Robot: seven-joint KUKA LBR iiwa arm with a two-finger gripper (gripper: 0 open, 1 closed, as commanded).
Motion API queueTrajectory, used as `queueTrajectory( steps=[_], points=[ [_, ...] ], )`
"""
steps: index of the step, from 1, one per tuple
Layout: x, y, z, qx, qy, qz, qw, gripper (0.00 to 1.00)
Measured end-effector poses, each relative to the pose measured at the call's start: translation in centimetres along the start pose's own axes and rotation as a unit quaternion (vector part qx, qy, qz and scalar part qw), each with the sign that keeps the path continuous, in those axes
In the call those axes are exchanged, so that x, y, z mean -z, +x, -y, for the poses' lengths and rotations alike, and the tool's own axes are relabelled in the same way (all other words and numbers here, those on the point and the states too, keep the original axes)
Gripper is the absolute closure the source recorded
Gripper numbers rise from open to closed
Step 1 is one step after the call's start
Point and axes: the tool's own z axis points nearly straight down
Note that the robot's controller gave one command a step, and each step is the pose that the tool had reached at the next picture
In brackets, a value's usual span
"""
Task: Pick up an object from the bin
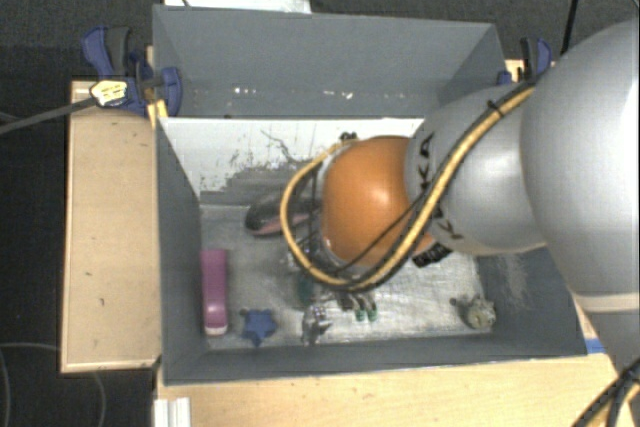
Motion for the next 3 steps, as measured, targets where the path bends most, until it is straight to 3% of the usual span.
queueTrajectory(
  steps=[1,2,3],
  points=[
    [-2.3,-2.7,7.6,0.179,0.0,0.0072,0.9838,0.0],
    [-2.2,-2.8,7.4,0.177,-0.001,0.008,0.9842,1.0],
    [14.5,-6.6,7.8,0.178,0.001,0.0096,0.9841,1.0]
  ],
)
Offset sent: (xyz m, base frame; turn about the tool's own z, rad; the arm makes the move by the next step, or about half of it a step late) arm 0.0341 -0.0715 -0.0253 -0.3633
